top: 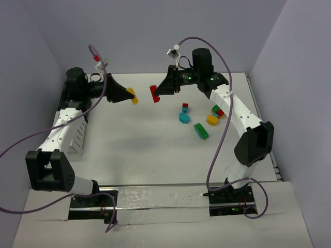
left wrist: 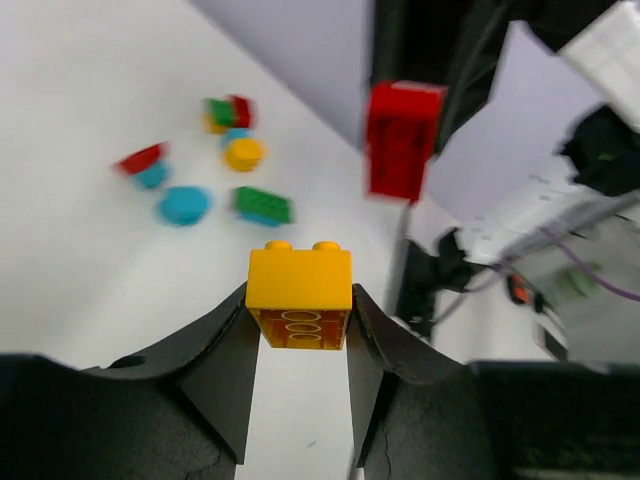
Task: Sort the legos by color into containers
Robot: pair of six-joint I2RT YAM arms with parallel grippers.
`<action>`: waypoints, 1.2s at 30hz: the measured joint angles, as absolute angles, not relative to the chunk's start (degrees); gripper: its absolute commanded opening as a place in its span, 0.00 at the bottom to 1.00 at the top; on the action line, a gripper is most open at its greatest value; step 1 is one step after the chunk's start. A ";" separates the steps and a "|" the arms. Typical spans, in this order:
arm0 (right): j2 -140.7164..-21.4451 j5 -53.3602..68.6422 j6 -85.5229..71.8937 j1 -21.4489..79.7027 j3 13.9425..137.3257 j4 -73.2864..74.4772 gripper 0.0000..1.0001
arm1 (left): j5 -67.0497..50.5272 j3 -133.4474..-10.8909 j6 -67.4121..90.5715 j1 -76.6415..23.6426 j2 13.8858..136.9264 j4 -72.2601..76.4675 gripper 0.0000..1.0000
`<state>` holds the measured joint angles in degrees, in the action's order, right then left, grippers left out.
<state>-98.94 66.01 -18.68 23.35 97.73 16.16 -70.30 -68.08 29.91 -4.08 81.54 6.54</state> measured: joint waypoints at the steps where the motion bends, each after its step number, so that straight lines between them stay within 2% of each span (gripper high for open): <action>1: -98.94 65.98 -18.36 22.35 97.73 16.31 0.00 | -69.97 -67.95 27.66 -1.22 81.14 3.83 0.00; 9: -98.73 62.52 -13.86 19.46 97.71 20.54 0.00 | -61.54 -68.07 9.59 18.62 78.67 -15.93 0.00; 15: -98.70 59.69 -10.55 19.64 97.71 23.74 0.00 | -48.49 -67.88 -0.15 29.18 74.11 -18.51 0.02; 36: -98.70 56.50 -4.42 19.84 97.03 29.26 0.00 | -37.03 -59.49 -14.35 34.63 73.47 -18.32 0.19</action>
